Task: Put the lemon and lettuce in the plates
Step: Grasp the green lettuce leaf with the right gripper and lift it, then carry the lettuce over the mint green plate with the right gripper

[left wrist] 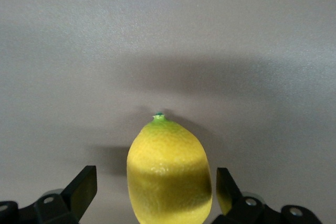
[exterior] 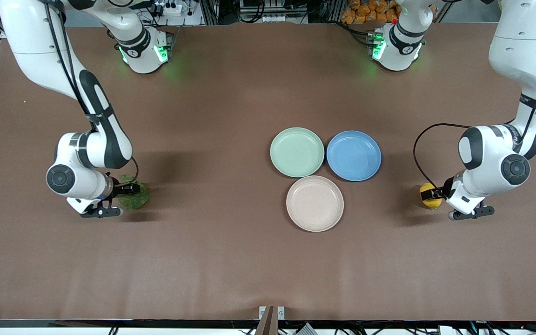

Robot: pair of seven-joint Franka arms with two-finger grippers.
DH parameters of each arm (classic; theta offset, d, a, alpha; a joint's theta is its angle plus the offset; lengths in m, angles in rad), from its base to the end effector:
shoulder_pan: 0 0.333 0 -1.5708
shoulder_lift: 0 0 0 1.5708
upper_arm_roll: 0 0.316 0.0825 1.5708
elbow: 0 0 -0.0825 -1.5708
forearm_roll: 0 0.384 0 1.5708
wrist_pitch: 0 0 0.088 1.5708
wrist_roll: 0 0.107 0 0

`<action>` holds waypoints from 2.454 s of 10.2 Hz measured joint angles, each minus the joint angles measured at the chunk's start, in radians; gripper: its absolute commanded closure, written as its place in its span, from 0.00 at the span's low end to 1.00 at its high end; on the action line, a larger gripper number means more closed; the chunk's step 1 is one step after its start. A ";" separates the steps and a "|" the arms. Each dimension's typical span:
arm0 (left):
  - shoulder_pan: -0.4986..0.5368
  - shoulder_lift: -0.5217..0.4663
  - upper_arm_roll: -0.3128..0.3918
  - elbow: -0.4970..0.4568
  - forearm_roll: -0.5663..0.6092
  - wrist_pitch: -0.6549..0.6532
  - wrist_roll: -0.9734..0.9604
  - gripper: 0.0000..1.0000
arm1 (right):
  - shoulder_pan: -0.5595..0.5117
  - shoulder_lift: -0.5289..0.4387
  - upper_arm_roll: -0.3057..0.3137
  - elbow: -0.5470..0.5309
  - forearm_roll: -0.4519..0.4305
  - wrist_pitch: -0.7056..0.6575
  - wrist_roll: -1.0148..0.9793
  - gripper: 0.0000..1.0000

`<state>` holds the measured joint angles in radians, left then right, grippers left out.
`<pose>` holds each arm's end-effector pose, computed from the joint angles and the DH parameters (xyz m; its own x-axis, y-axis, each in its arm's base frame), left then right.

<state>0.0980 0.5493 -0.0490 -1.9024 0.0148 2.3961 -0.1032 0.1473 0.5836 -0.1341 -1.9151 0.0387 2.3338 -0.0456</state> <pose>0.6246 0.0320 0.2044 0.9876 0.1465 -0.0562 0.1473 -0.9890 0.0104 0.6091 0.0105 0.1763 0.9862 0.0418 -0.1601 0.0493 -0.9979 0.0431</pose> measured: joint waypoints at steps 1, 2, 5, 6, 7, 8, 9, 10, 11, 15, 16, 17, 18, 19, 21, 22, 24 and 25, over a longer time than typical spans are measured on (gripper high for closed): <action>-0.003 0.005 -0.001 0.000 0.000 0.001 -0.006 0.00 | 0.000 0.000 0.000 -0.023 0.000 0.033 0.000 0.53; -0.009 0.007 -0.002 -0.001 0.000 0.001 -0.022 0.00 | 0.001 -0.004 0.006 -0.032 0.009 0.046 0.000 0.73; -0.024 0.010 -0.002 -0.010 0.000 0.001 -0.051 0.88 | 0.002 -0.016 0.006 -0.025 0.012 0.017 0.000 1.00; -0.024 0.010 -0.002 -0.013 0.003 0.001 -0.051 1.00 | 0.001 -0.017 0.006 -0.003 0.012 -0.031 0.000 1.00; -0.024 0.010 -0.002 -0.016 0.007 0.001 -0.051 1.00 | 0.001 -0.022 0.007 0.027 0.012 -0.086 0.000 1.00; -0.024 0.009 -0.002 -0.016 0.009 0.001 -0.051 1.00 | 0.002 -0.033 0.008 0.059 0.012 -0.147 0.007 1.00; -0.024 0.009 -0.002 -0.016 0.010 0.001 -0.051 1.00 | 0.003 -0.047 0.015 0.090 0.012 -0.210 0.029 1.00; -0.024 0.008 -0.002 -0.016 0.011 0.001 -0.051 1.00 | 0.003 -0.060 0.034 0.114 0.013 -0.254 0.070 1.00; -0.025 0.007 -0.003 -0.015 0.012 0.003 -0.051 1.00 | 0.004 -0.067 0.070 0.131 0.013 -0.276 0.140 1.00; -0.068 -0.067 -0.008 0.004 0.013 0.010 -0.051 1.00 | 0.073 -0.069 0.220 0.147 0.013 -0.254 0.538 1.00; -0.071 -0.089 -0.011 0.004 0.013 0.004 -0.051 1.00 | 0.124 -0.069 0.222 0.157 0.013 -0.248 0.630 1.00; -0.071 -0.102 -0.017 0.004 0.013 -0.009 -0.057 1.00 | 0.170 -0.068 0.223 0.172 0.013 -0.245 0.708 1.00; -0.071 -0.104 -0.027 0.002 0.013 -0.019 -0.075 1.00 | 0.209 -0.067 0.224 0.189 0.020 -0.245 0.770 1.00; -0.072 -0.104 -0.042 0.000 0.013 -0.020 -0.102 1.00 | 0.239 -0.067 0.224 0.206 0.047 -0.245 0.808 1.00; -0.075 -0.104 -0.063 0.013 0.013 -0.019 -0.157 1.00 | 0.286 -0.067 0.224 0.238 0.115 -0.244 0.846 1.00; -0.077 -0.104 -0.066 0.027 0.013 -0.019 -0.163 1.00 | 0.306 -0.066 0.224 0.250 0.123 -0.243 0.884 1.00; -0.088 -0.104 -0.071 0.038 0.013 -0.019 -0.195 1.00 | 0.353 -0.062 0.225 0.281 0.147 -0.233 0.976 1.00; -0.100 -0.104 -0.073 0.041 0.013 -0.019 -0.224 1.00 | 0.388 -0.059 0.225 0.300 0.176 -0.219 1.032 1.00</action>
<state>-0.0016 0.4457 -0.1217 -1.8613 0.0277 2.3773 -0.3269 0.5349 0.5242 0.0911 -1.6153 0.2152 2.1151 0.9860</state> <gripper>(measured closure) 0.317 0.982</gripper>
